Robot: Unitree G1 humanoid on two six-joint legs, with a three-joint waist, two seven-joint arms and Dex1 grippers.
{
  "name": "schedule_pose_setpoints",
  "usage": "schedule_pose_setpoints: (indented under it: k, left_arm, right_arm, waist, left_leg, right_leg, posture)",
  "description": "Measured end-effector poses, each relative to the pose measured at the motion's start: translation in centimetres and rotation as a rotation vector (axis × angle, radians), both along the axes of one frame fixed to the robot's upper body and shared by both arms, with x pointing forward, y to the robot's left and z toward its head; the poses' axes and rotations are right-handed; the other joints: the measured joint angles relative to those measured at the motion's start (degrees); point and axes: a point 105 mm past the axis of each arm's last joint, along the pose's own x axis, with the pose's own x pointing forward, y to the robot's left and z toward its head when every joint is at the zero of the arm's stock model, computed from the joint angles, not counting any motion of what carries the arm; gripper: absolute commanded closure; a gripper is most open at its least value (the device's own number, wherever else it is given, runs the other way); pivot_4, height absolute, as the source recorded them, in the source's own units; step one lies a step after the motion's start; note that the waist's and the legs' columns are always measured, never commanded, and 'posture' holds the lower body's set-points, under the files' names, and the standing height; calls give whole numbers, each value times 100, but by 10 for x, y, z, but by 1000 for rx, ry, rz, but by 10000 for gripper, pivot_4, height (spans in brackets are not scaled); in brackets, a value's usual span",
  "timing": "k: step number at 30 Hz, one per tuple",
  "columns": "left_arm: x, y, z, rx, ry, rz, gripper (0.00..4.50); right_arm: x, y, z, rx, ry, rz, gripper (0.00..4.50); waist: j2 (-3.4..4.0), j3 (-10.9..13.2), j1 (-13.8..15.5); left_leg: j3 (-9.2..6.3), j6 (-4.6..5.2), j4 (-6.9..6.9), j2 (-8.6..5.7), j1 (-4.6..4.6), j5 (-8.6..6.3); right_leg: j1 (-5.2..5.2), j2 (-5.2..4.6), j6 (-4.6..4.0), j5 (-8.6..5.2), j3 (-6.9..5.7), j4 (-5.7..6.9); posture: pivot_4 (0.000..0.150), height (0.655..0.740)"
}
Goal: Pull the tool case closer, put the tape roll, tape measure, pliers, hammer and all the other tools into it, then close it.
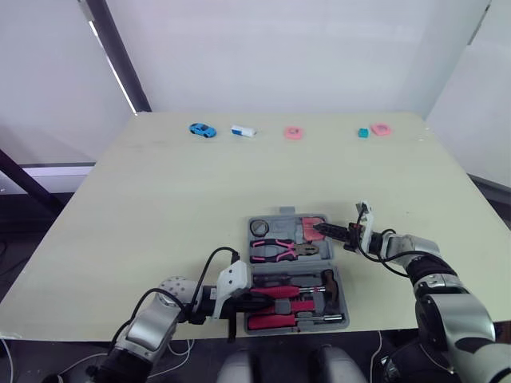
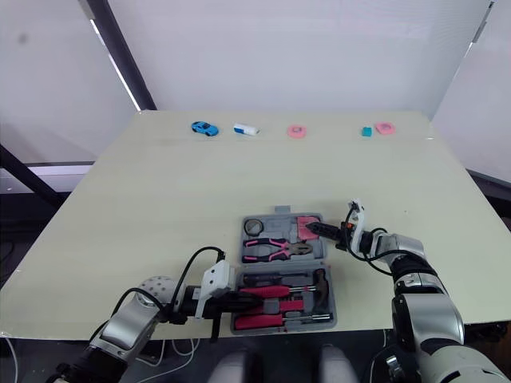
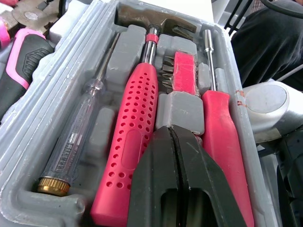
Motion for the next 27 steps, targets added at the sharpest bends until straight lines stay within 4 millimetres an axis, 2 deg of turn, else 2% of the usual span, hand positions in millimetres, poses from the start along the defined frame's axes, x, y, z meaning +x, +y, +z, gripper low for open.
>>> schedule_pose_setpoints:
  k: [13,18,20,22,24,27]
  left_arm:
    - [0,0,0,-14,-1,0,45000]
    - [-4,7,8,-107,46,79,45000]
    - [-13,19,24,-157,44,98,45000]
    - [-18,30,29,-156,44,105,45000]
    - [-24,57,41,-159,43,146,45000]
    - [-25,93,59,-151,14,218,45000]
  right_arm:
    - [-9,9,33,7,-213,211,954]
    - [-23,3,59,51,-269,312,954]
    - [-40,-4,72,91,-271,377,954]
    - [-50,-6,77,106,-263,418,954]
    - [-74,-12,87,124,-242,479,954]
    - [-107,-17,89,110,-205,536,954]
  waist:
    - [8,3,7]
    - [14,8,22]
    - [19,11,31]
    - [22,13,33]
    - [30,18,41]
    - [30,18,57]
  left_leg:
    - [-5,0,-1,0,0,0]
    - [-19,0,-2,3,-12,0]
    - [-24,0,-5,25,-14,-1]
    - [-25,-1,-10,27,-12,-1]
    - [-25,-1,-15,28,-10,-1]
    - [-26,-1,-18,30,-8,-1]
  right_leg:
    - [-1,-1,-1,0,0,0]
    - [-7,-6,0,0,-6,-2]
    - [-9,-10,-1,-1,-13,-4]
    - [-9,-10,-3,-2,-16,-7]
    - [-12,-11,-5,-3,-17,-8]
    - [-11,-14,-18,-11,-24,-14]
  posture:
    - [1500,7400]
    - [1500,7400]
    - [1500,7400]
    - [1500,7400]
    - [1500,7400]
    - [1500,7400]
